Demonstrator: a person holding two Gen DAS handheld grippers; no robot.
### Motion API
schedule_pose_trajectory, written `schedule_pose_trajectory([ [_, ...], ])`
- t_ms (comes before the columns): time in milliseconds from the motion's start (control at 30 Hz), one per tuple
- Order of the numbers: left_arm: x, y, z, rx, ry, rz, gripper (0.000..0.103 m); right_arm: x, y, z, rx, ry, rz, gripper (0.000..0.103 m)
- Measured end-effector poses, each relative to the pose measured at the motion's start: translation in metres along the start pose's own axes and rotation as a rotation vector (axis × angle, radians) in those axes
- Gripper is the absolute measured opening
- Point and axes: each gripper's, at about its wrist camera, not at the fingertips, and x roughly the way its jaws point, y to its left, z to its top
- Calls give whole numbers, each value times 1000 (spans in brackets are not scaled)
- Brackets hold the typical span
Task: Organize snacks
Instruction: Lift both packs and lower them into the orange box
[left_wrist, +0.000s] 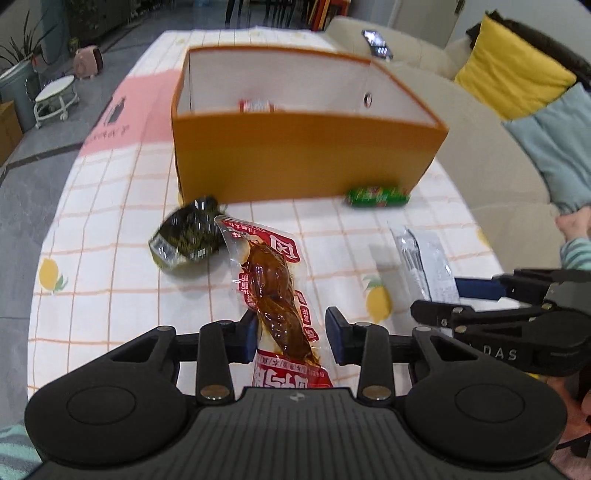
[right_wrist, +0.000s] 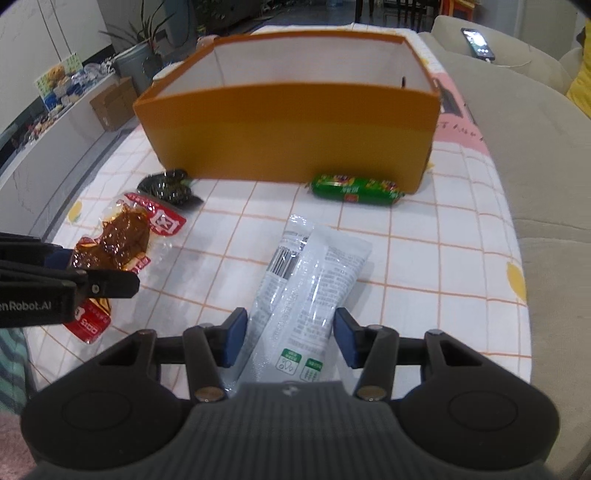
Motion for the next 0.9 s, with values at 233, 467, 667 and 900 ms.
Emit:
schedule_pose_trajectory([
  [233, -27, -13, 22, 32, -90, 5, 41, -31, 2, 13, -4, -83, 6, 49],
  [467, -47, -21, 56, 57, -148, -16, 41, -61, -1, 30, -43, -150, 3, 49],
  [667, -52, -25, 91, 91, -182, -31, 41, -75, -7, 64, -109, -192, 2, 49],
  [900, -44, -30, 137, 110, -191, -74, 41, -76, -17, 122, -203, -201, 31, 49],
])
